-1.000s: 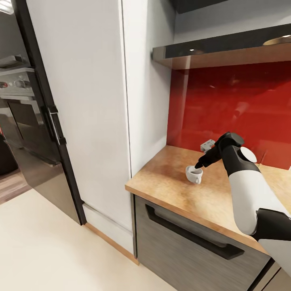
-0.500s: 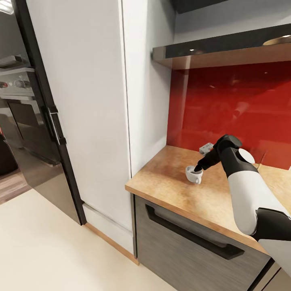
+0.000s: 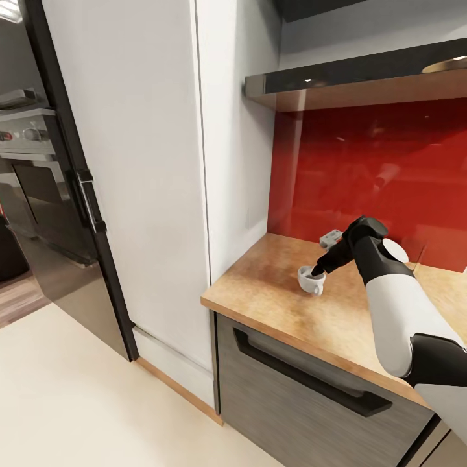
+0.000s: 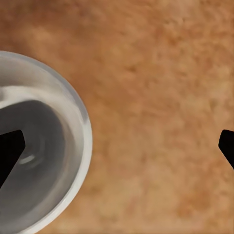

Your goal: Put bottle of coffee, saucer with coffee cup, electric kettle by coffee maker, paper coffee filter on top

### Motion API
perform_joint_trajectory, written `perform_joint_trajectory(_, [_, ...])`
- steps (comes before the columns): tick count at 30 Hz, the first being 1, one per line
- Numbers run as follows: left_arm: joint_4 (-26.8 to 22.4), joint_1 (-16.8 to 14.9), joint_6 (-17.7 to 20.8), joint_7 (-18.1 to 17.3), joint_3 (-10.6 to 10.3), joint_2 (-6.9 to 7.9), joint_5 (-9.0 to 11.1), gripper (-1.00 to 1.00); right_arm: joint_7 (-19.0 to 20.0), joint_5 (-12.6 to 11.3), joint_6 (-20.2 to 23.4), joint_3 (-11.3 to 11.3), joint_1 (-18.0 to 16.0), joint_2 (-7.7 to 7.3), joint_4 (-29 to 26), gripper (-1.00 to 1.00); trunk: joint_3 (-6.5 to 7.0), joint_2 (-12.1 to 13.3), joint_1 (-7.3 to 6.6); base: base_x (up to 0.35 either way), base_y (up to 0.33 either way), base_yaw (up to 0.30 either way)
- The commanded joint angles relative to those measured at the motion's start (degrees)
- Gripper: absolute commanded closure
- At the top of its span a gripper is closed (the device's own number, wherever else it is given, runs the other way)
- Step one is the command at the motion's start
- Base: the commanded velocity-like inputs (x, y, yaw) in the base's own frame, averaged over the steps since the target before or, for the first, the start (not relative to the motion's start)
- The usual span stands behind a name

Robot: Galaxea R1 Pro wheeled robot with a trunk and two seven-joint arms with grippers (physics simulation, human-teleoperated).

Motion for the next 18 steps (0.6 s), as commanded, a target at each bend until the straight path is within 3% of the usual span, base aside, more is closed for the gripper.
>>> perform_joint_trajectory(1, [0.09,-0.05,-0.16,-0.26,0.45,0.00,-0.35,-1.00,0.48,0.40,0.29,-0.13,-0.05,0.02,-0.04,-1.00,-0.06,-0.03,0.00,0.000,0.000,0.000])
perform_joint_trajectory(18, [0.10,-0.04,-0.15,-0.26,0.45,0.08,-0.35,-1.00,-1.25,0.40,-2.22,-0.20,-0.04,0.02,1.82,-1.00,-0.06,-0.03,0.00,0.000,0.000,0.000])
